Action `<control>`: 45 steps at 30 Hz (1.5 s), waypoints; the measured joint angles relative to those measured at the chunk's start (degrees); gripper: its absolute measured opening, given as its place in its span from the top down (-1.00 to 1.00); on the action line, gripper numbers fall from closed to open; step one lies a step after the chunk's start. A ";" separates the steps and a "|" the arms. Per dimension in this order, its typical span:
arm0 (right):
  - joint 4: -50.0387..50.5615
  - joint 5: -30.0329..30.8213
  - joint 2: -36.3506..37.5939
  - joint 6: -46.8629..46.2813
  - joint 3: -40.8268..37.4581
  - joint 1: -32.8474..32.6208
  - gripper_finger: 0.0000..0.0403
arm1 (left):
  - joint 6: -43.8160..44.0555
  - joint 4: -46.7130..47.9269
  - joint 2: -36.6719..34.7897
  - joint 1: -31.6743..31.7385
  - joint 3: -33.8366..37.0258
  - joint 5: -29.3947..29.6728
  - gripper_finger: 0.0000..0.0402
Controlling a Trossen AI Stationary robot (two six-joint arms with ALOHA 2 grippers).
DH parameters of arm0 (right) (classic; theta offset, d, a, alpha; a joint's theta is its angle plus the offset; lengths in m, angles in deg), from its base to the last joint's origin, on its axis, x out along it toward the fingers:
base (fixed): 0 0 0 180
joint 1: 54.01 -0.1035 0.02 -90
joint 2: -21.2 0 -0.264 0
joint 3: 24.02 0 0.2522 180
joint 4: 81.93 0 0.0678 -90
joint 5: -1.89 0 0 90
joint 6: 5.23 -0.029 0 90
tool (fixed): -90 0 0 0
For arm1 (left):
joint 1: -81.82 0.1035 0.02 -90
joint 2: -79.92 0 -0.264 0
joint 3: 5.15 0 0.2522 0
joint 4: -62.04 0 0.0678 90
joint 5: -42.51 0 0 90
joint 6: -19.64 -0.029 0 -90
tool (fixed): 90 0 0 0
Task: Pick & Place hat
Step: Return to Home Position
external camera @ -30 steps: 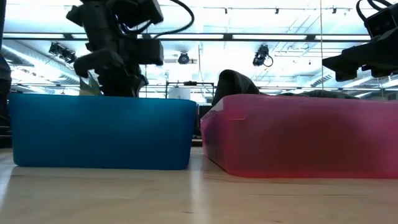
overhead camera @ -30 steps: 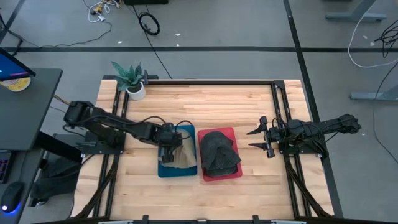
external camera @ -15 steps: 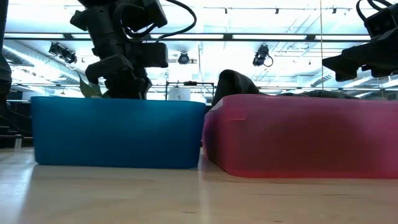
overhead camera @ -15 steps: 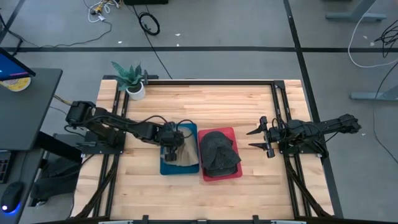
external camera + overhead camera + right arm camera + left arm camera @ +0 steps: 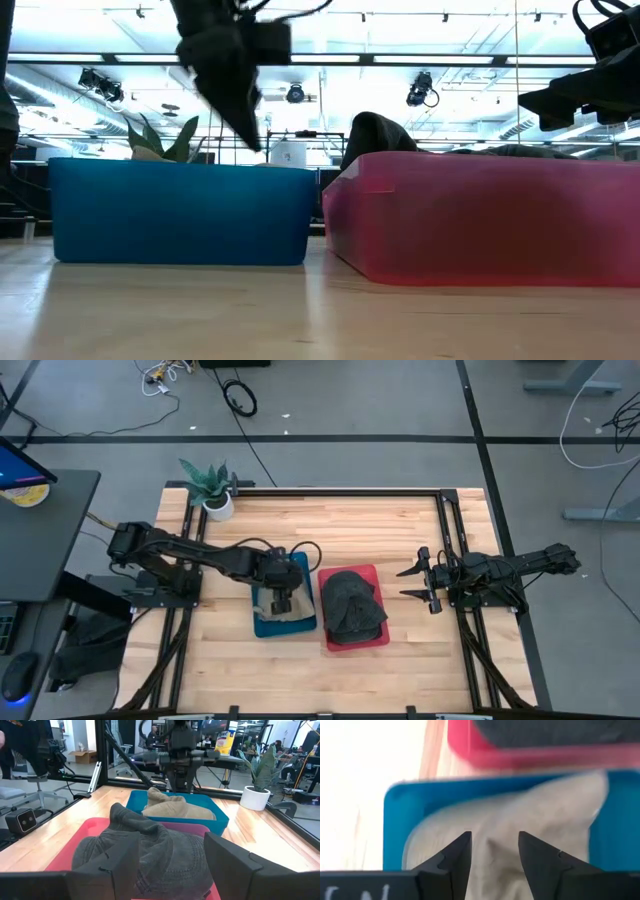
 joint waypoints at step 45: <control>0.28 -0.02 -0.15 0.00 0.00 0.00 -0.11 | -17.87 -72.02 -55.46 12.37 57.96 -15.89 0.18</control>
